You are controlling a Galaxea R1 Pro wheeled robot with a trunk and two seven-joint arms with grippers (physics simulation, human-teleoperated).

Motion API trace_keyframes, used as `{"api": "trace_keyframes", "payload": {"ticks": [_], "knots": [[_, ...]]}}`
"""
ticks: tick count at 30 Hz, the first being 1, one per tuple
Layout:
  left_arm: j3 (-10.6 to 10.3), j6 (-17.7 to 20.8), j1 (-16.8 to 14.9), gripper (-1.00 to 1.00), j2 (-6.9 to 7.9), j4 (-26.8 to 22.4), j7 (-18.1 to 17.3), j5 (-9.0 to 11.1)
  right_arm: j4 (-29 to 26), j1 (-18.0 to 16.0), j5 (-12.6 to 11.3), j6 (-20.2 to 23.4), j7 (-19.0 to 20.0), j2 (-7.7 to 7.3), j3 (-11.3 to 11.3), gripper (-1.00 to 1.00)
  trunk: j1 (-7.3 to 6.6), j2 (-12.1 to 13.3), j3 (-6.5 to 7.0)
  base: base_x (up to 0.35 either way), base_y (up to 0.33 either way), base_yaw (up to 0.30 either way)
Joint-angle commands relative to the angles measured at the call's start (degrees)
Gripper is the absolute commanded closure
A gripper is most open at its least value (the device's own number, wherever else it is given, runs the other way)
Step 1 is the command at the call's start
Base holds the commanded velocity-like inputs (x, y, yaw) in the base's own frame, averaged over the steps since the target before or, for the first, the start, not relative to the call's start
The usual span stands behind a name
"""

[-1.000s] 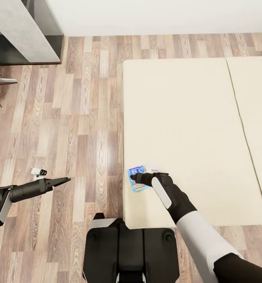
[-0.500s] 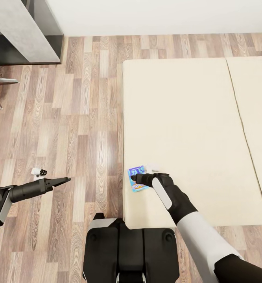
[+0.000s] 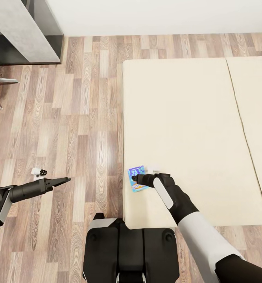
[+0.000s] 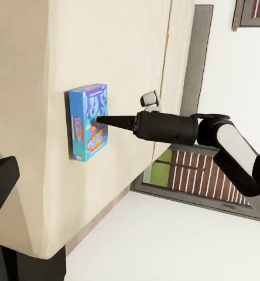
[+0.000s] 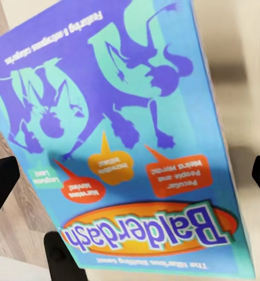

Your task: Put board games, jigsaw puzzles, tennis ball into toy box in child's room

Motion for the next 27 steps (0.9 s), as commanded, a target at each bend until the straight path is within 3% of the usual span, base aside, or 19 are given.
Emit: {"api": "trace_keyframes", "payload": {"ticks": [1, 27], "knots": [[0.0, 0.6, 0.0, -1.00, 0.01, 0.0, -0.2, 0.0, -0.1, 0.0, -0.7, 0.1, -0.5, -0.05, 0.1, -1.00, 0.03, -0.1, -0.06, 0.000, 0.000, 0.000], [0.0, 0.6, 0.0, -1.00, 0.08, 0.0, -0.2, 0.0, -0.1, -0.1, -1.0, 0.2, -0.2, -0.02, 0.2, -1.00, 0.03, -0.1, -0.06, 0.000, 0.000, 0.000]]}}
